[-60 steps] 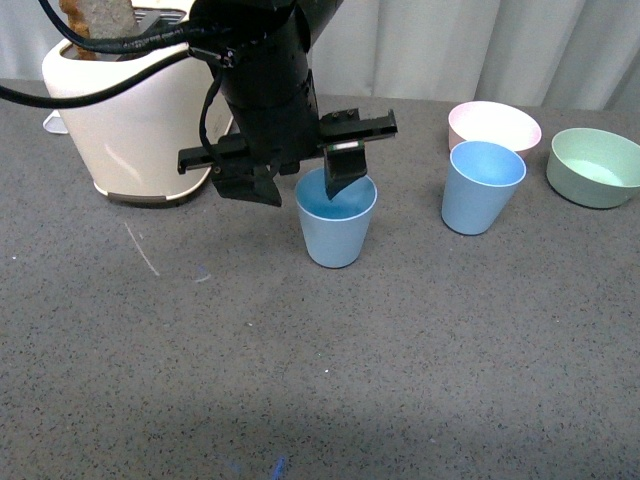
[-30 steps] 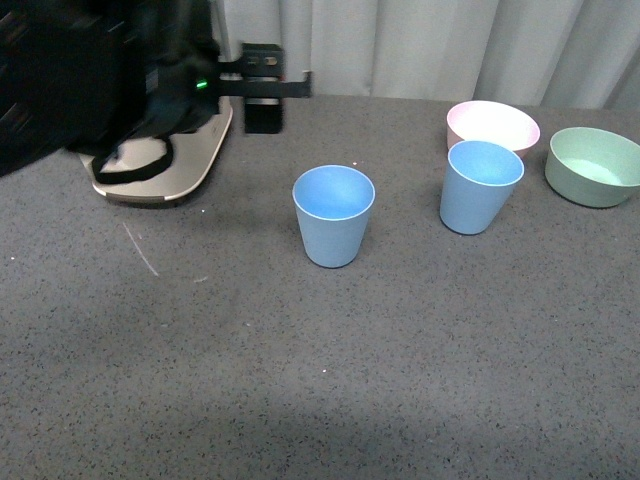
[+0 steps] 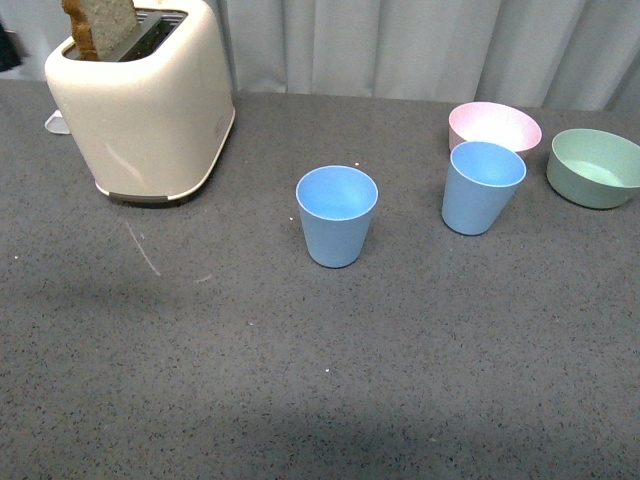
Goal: Stack blue cups with both arms
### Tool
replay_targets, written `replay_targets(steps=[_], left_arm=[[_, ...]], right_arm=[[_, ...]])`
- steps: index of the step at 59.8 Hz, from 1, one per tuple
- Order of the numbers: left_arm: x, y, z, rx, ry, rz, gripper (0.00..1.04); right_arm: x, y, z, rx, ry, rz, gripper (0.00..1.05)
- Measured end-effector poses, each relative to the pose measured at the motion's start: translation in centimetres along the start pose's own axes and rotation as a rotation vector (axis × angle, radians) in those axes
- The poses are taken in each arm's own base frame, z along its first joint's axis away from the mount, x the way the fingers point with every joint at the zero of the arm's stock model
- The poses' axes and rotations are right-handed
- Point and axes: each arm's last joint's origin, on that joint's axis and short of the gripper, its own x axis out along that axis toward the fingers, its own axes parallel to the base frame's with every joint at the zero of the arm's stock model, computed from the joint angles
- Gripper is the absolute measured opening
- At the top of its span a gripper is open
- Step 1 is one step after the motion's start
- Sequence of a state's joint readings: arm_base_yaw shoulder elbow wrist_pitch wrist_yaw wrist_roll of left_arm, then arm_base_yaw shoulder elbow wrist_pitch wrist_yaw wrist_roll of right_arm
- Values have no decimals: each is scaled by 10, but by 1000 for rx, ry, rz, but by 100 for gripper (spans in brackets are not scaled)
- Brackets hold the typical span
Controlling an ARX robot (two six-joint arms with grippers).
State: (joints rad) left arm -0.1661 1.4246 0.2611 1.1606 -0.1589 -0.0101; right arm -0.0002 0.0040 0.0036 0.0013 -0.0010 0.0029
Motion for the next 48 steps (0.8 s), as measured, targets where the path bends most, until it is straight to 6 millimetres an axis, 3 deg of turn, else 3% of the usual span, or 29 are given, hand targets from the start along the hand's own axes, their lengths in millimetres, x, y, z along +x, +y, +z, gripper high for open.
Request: replay_targets(steps=[12, 31, 48], left_arm=[[-34, 15, -1, 2, 10, 4, 4], [-64, 32, -1, 2, 12, 7, 4], [-82, 33, 1, 2, 8, 5, 4]], right_arm=[[0, 0, 0, 0, 0, 0, 95], [0, 0, 0, 0, 0, 0, 95], [0, 0, 0, 0, 0, 0, 95]])
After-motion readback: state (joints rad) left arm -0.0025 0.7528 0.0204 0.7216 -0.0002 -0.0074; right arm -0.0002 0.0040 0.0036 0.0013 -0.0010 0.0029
